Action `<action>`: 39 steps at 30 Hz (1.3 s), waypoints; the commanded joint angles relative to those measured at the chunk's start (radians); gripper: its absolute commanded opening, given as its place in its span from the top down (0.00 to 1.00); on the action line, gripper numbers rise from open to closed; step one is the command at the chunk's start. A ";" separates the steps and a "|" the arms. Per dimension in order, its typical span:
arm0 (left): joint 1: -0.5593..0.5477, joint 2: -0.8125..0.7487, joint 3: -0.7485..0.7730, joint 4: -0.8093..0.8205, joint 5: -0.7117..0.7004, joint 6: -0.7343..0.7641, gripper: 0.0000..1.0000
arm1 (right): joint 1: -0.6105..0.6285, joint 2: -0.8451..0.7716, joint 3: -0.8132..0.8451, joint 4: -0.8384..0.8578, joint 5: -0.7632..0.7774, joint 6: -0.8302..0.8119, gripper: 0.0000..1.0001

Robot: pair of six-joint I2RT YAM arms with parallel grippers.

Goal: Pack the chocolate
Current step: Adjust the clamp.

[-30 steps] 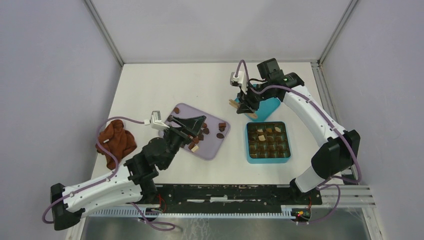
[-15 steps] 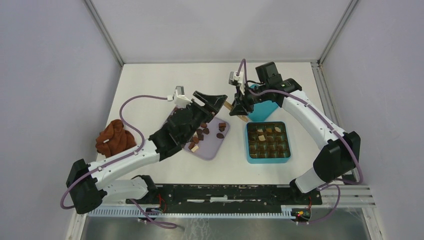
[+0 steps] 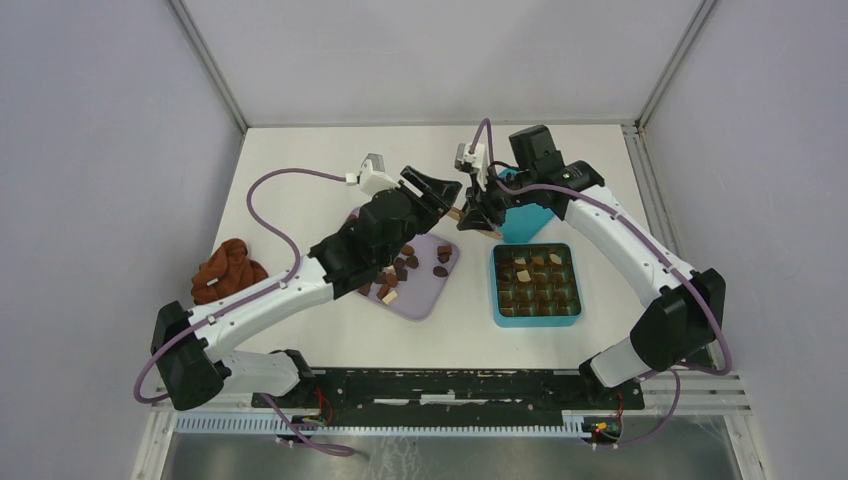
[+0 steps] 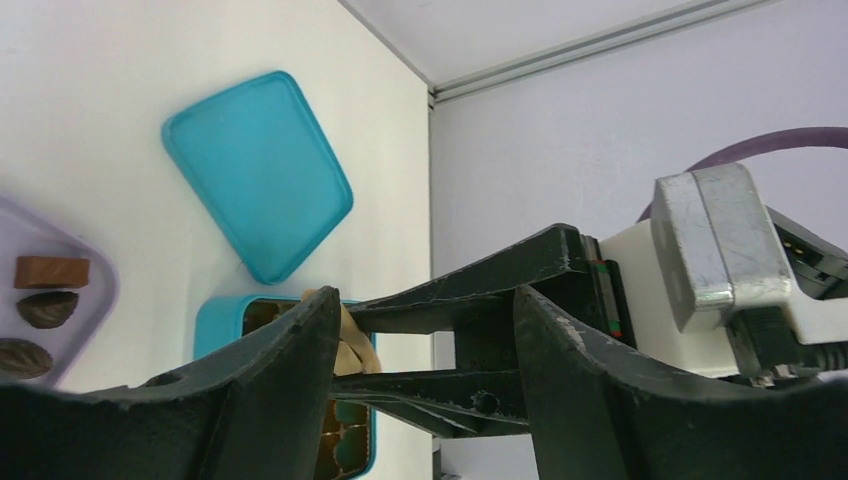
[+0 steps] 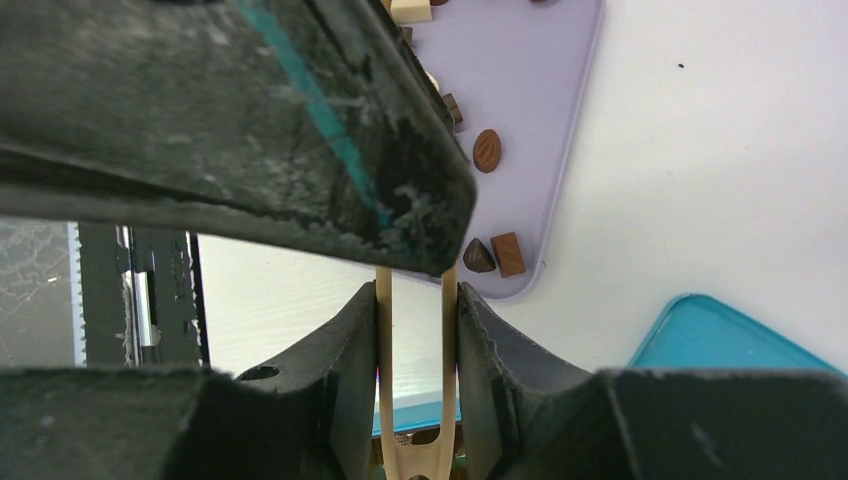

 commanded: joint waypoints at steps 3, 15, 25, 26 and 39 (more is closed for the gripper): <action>0.000 0.001 0.034 -0.112 -0.052 -0.022 0.30 | 0.011 -0.023 0.020 0.063 0.034 0.024 0.65; 0.000 -0.030 0.017 -0.138 -0.077 -0.041 0.28 | 0.028 -0.028 0.014 0.048 0.056 -0.007 0.67; 0.000 0.015 -0.013 -0.137 -0.057 -0.181 0.31 | 0.048 -0.028 0.033 0.054 0.060 -0.003 0.67; 0.000 0.020 -0.014 -0.131 -0.056 -0.187 0.31 | 0.051 -0.028 0.034 0.055 0.060 -0.003 0.67; 0.001 0.061 -0.009 -0.096 -0.029 -0.243 0.56 | 0.080 -0.030 0.042 0.062 0.138 0.000 0.66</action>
